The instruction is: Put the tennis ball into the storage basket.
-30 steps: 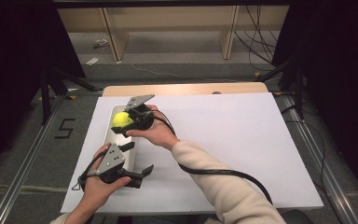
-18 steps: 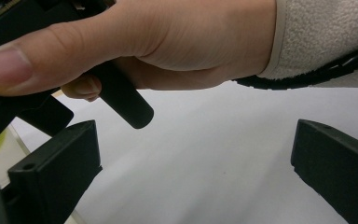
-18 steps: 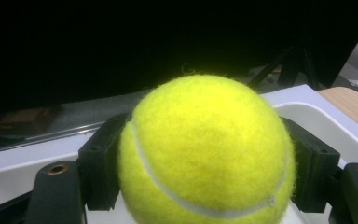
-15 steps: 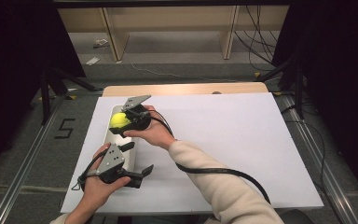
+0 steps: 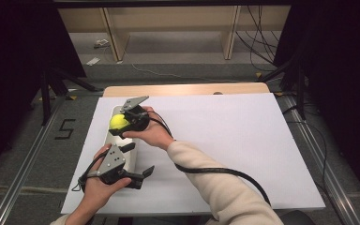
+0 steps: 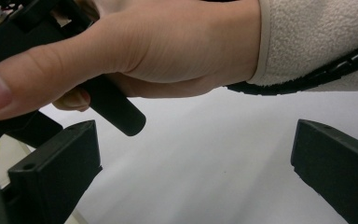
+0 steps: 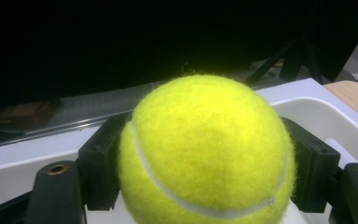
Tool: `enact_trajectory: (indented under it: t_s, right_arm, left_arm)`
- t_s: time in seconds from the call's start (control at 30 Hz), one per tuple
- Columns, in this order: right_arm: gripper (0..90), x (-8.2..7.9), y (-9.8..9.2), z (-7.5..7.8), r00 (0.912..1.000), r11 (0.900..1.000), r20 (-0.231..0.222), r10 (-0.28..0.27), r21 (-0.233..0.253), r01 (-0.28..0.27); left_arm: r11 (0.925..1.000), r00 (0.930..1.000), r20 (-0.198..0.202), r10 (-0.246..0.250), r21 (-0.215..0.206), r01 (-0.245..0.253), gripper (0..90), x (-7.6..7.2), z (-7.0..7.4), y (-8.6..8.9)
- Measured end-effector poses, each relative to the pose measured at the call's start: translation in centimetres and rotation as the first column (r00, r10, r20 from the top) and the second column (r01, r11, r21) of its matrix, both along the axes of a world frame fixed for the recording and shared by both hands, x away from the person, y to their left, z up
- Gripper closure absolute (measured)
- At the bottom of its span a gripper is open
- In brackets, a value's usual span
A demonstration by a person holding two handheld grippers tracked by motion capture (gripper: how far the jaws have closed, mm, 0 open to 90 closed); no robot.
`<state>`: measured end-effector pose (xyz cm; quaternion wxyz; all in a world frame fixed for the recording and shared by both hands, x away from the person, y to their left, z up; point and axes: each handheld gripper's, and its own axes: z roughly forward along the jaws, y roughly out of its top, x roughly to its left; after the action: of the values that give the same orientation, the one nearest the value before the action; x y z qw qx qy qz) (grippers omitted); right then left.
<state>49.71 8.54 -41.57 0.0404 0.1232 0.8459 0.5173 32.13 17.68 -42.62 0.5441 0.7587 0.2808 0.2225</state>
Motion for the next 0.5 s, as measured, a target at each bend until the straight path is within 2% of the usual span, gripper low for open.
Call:
enact_trajectory:
  t_s: [0.5]
  right_arm:
    - [26.9, 0.00, 0.41, -0.72, 0.9999, 1.000, -0.010, 0.008, -0.024, -0.008]
  left_arm:
    - [1.0000, 1.0000, 0.000, 0.000, 0.002, 0.000, 0.8, 0.01, -0.01, 0.05]
